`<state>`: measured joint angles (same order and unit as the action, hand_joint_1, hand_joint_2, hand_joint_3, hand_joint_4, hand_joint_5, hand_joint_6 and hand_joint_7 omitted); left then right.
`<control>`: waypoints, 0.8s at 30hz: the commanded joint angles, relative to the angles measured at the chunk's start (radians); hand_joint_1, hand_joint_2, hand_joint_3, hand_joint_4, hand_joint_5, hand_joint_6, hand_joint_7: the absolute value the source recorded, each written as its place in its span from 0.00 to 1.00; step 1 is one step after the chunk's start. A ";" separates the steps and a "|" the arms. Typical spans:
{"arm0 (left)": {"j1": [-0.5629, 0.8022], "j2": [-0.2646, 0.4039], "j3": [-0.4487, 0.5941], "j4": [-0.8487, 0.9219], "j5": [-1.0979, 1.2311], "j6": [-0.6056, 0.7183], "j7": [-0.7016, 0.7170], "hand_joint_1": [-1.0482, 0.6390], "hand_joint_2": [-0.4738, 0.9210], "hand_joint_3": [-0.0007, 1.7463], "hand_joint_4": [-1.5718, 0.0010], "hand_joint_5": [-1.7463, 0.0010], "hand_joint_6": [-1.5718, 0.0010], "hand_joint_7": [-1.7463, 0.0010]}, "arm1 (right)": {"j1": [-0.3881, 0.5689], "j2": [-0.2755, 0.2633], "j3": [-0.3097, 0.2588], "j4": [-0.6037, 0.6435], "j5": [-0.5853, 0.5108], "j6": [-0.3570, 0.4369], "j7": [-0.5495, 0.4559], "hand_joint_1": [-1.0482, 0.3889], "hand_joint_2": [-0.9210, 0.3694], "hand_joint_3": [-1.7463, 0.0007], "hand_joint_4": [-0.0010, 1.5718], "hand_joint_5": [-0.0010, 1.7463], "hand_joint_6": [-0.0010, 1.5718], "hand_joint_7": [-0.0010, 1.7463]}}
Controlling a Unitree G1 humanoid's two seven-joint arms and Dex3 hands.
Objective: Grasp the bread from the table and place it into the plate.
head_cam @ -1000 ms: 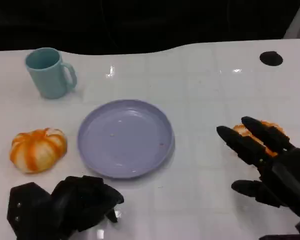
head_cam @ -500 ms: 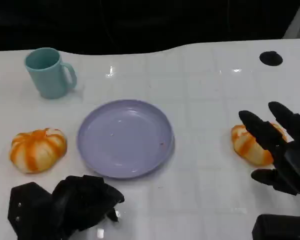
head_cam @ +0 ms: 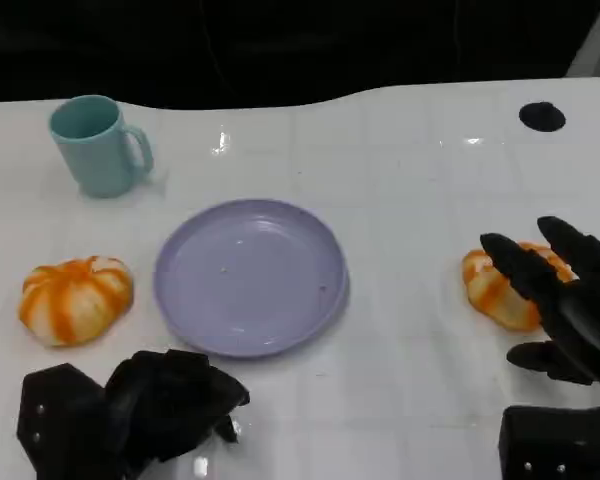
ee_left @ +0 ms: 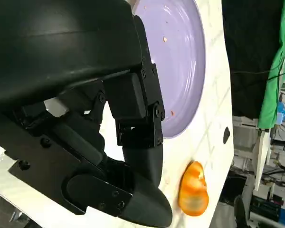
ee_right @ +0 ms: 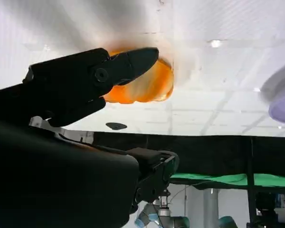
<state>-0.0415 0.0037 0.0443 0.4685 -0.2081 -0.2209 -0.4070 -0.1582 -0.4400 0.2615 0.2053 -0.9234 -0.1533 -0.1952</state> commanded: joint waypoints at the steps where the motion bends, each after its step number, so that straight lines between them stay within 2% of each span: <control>1: 0.006 0.012 0.006 0.011 0.008 -0.002 0.007 0.00 0.80 0.15 0.43 0.13 0.04 0.76 | -0.062 -0.001 0.018 0.073 0.004 0.024 -0.019 0.35 0.04 0.96 0.01 0.02 0.08 0.00; 17: 0.013 0.009 0.011 0.004 0.002 -0.002 0.002 0.00 0.79 0.15 0.43 0.13 0.04 0.76 | -0.200 0.054 0.102 0.204 0.021 0.106 0.023 0.53 0.12 0.99 0.04 0.07 0.13 0.01; 24: 0.018 0.010 0.009 -0.008 0.007 0.003 0.008 0.00 0.79 0.15 0.43 0.13 0.04 0.76 | -0.236 0.073 0.134 0.283 0.026 0.129 0.009 0.58 0.13 1.00 0.05 0.09 0.15 0.01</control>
<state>-0.0388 0.0020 0.0489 0.4643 -0.2053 -0.2232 -0.4069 -0.3783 -0.3669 0.3893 0.4595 -0.9118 -0.0352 -0.1804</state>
